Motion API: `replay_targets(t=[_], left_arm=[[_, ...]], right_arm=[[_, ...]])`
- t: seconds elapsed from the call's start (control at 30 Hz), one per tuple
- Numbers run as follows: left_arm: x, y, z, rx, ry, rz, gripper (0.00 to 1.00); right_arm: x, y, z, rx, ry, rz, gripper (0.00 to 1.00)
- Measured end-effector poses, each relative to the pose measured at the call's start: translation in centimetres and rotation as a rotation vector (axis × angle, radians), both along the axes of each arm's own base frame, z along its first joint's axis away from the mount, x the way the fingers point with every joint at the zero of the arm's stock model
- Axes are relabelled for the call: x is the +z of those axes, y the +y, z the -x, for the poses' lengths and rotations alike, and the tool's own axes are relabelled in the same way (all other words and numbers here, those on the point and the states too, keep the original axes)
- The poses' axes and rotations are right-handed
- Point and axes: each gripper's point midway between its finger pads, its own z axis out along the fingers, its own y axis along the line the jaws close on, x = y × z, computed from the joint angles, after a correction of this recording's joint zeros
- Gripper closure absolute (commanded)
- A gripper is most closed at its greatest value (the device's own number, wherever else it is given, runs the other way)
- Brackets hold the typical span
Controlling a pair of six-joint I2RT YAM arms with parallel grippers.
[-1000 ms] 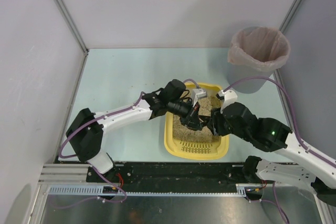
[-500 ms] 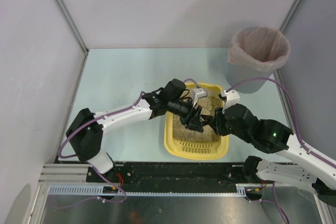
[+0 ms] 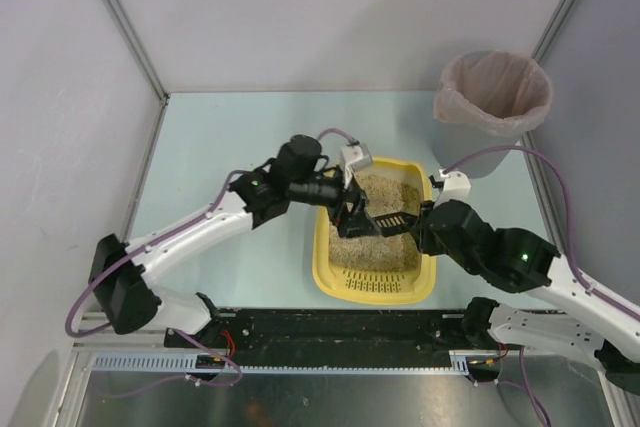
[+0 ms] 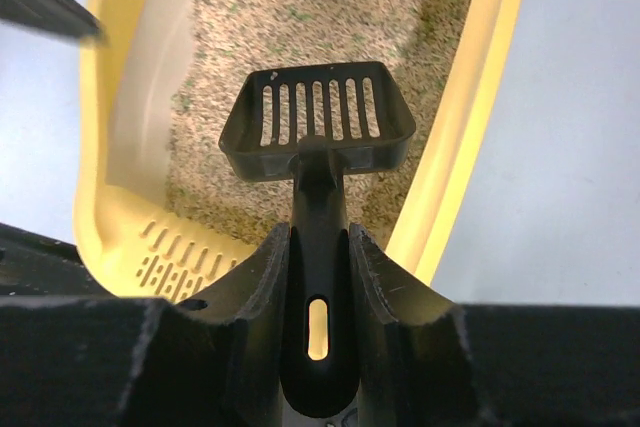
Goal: Clean the litter box
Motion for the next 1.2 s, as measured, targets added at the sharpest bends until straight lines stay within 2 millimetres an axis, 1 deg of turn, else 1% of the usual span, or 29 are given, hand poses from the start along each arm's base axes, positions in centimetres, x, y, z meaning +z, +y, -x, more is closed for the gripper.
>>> replay_targets(t=[0.07,0.13,0.23,0.27,0.3,0.43,0.5,0.57,0.63,0.8,0.87,1.1,1.2], left_arm=[[1.3,1.2,-1.7,0.070,-0.033,0.022,0.02],[2.4,3.0,-4.4,0.173,-0.060,0.036,0.02],[3.2,5.9,-7.9,0.324,-0.094,0.036,0.00],[3.4,6.9,-8.9,0.381,-0.111,0.031,0.00],[3.6,7.7,-9.4,0.424,-0.130,0.027,0.00],[4.9,9.5,-9.6,0.513,-0.196,0.034,0.00],[5.7,10.2,-9.6,0.544,-0.227,0.043,0.00],[6.1,10.8,-9.7,0.570,-0.248,0.044,0.00],[6.0,11.1,-10.0,0.591,-0.260,0.036,0.00],[5.3,11.6,-10.3,0.619,-0.260,0.007,0.00],[5.1,11.6,-10.4,0.619,-0.260,0.000,0.00],[4.6,11.6,-10.5,0.619,-0.253,-0.013,0.00],[4.3,11.5,-10.6,0.620,-0.248,-0.021,0.00]], right_arm=[[-0.5,-0.1,-0.1,-0.023,0.021,0.024,1.00],[-1.1,0.1,-0.3,-0.048,0.047,0.043,1.00],[-1.6,0.3,-0.5,-0.085,0.073,0.042,1.00],[-1.7,0.4,-0.5,-0.097,0.077,0.036,1.00],[-1.7,0.4,-0.6,-0.107,0.079,0.030,1.00],[-1.8,0.6,-1.1,-0.147,0.083,0.029,1.00],[-2.2,0.7,-1.5,-0.168,0.093,0.043,1.00],[-2.7,0.7,-2.0,-0.188,0.104,0.055,1.00],[-3.1,0.6,-2.5,-0.211,0.113,0.067,1.00],[-3.5,0.4,-3.6,-0.252,0.120,0.069,1.00],[-3.7,0.4,-3.9,-0.262,0.122,0.073,1.00],[-5.2,1.0,-5.1,-0.268,0.154,0.119,1.00],[-5.3,1.0,-5.3,-0.272,0.155,0.121,1.00]])
